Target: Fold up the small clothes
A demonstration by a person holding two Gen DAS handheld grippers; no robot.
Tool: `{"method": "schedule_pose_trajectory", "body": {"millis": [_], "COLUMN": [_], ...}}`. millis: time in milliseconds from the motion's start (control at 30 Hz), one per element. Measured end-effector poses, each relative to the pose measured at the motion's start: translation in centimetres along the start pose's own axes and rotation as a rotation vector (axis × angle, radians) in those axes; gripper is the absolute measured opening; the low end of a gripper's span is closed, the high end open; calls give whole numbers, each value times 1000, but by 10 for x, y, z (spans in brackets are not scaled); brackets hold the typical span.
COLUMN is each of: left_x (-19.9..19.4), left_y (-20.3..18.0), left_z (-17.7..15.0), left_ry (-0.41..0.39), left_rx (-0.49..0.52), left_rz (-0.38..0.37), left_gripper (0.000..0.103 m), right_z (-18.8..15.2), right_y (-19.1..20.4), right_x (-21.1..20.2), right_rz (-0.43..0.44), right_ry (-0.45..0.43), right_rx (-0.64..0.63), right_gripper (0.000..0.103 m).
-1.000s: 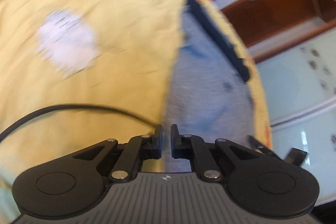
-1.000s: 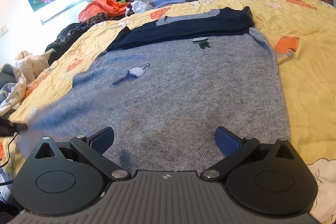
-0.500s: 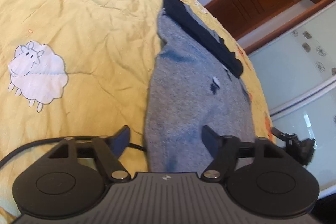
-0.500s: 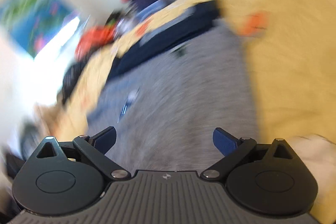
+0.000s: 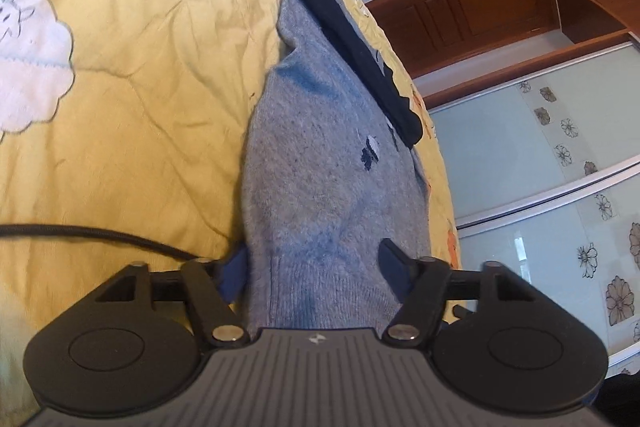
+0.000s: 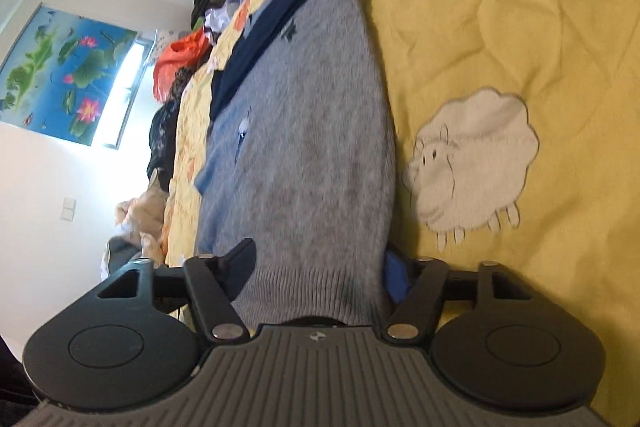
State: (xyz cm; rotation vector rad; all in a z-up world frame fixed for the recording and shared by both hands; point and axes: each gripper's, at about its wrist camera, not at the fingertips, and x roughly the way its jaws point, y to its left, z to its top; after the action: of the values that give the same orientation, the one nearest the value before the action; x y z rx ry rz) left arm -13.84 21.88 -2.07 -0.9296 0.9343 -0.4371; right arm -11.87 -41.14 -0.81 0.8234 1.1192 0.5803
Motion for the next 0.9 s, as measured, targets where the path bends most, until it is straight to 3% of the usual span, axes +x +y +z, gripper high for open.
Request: {"method": "schedule_pose_trajectory", "body": {"millis": [67, 167, 200, 233, 367, 467, 500, 567, 667, 700, 733, 767, 800, 833, 867, 900], "left_x": [-1, -2, -1, -1, -12, -17, -18, -21, -18, -19, -22, -26, -28, -28, -24, -18], "left_y": [4, 5, 5, 5, -18, -10, -1, 7, -4, -11, -17, -23, -28, -33, -36, -38], "left_z": [-2, -2, -2, -2, -3, 1, 2, 4, 4, 6, 11, 20, 31, 45, 60, 75], "left_ry": [-4, 3, 13, 25, -1, 16, 25, 28, 97, 99, 89, 64, 26, -13, -52, -93], "left_rx": [-19, -26, -27, -23, 74, 96, 71, 34, 95, 132, 160, 181, 201, 211, 213, 219], "left_rz": [-8, 17, 32, 42, 75, 210, 215, 185, 179, 192, 200, 199, 198, 207, 221, 233], "left_gripper": [61, 43, 20, 6, 5, 5, 4, 4, 5, 5, 7, 9, 19, 41, 58, 86], "right_z": [-6, -14, -15, -16, -18, -14, -12, -12, -14, -11, -7, 0, 9, 20, 32, 47], "right_y": [-3, -3, -2, -1, 19, 18, 10, 0, 3, 4, 4, 7, 10, 12, 15, 18], "right_x": [2, 7, 8, 8, -6, -18, -21, -25, -22, -22, -26, -28, -35, -39, -40, -37], "right_rz": [17, -3, -18, -15, 15, -120, -170, -139, -133, -131, -132, -143, -156, -161, -164, -166], "right_ry": [30, 55, 57, 50, 27, 52, 63, 60, 74, 74, 65, 36, -10, -74, -131, -166], "right_rx": [18, 8, -5, -15, -121, -188, -180, -138, -154, -149, -150, -156, -163, -174, -191, -214], "right_gripper": [53, 22, 16, 15, 15, 14, 11, 11, 13, 19, 23, 40, 66, 84, 88, 89]}}
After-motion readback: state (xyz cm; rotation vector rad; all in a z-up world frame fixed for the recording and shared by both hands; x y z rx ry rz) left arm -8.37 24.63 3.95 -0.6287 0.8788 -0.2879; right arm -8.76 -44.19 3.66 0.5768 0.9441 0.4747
